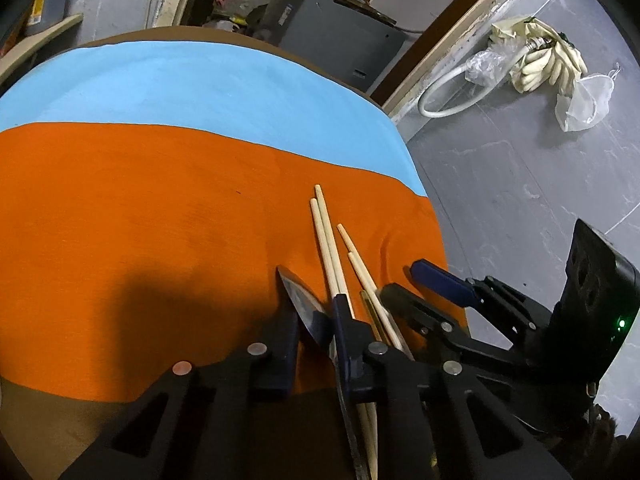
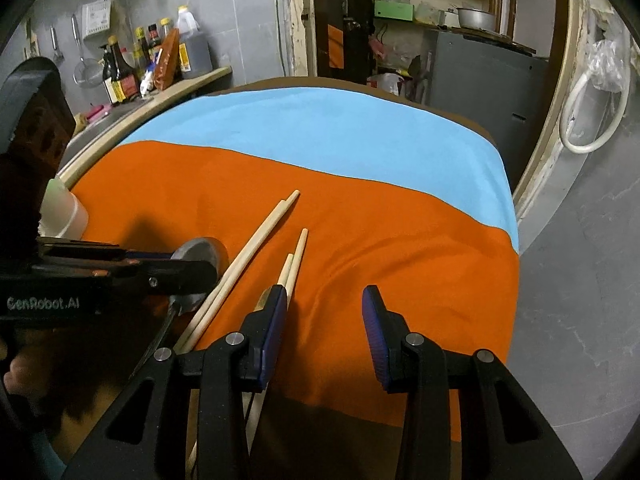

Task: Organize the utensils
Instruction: 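Grasp the silver spoon with the left tool while the right tool grasps a wooden chopstick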

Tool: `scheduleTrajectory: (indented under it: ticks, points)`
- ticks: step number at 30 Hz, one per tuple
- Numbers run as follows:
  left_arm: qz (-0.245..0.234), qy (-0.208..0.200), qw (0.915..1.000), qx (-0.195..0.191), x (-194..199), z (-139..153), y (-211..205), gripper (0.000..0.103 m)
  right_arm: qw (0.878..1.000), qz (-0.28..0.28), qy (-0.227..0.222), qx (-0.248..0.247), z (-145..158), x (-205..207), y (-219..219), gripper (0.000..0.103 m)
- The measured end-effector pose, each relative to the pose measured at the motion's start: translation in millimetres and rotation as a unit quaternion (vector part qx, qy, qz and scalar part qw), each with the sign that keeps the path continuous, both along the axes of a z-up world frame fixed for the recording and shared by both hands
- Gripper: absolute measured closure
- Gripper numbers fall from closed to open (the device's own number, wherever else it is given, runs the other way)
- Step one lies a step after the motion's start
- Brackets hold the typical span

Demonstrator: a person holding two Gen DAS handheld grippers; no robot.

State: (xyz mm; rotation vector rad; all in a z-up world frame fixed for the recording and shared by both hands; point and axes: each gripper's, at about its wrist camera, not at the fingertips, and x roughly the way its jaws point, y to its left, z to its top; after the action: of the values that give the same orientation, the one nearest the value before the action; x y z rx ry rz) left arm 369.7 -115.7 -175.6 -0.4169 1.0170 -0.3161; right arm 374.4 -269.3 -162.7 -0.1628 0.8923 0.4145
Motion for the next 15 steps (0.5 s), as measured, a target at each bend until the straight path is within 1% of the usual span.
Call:
scheduleTrajectory:
  ticks: [4, 9, 11, 13, 15]
  points:
    - [-0.002, -0.004, 1.0000, 0.007, -3, 3, 0, 0.092, 1.000, 0.008, 0.004, -0.009, 2, 1, 8, 0.069]
    - [0.005, -0.004, 0.9999, 0.012, -8, 4, 8, 0.092, 0.999, -0.003, 0.000, -0.035, 4, -1, 9, 0.069]
    - [0.009, -0.004, 0.9999, 0.012, -10, 5, 11, 0.092, 0.999, -0.004, 0.003, -0.032, 5, -1, 6, 0.069]
    - [0.012, -0.003, 0.9999, 0.011, -10, 4, 14, 0.092, 0.999, -0.002, 0.008, -0.031, 4, 1, 6, 0.069]
    - [0.011, 0.004, 0.9999, 0.007, -8, 3, 15, 0.092, 0.999, 0.002, 0.023, -0.037, 0, 6, 10, 0.069]
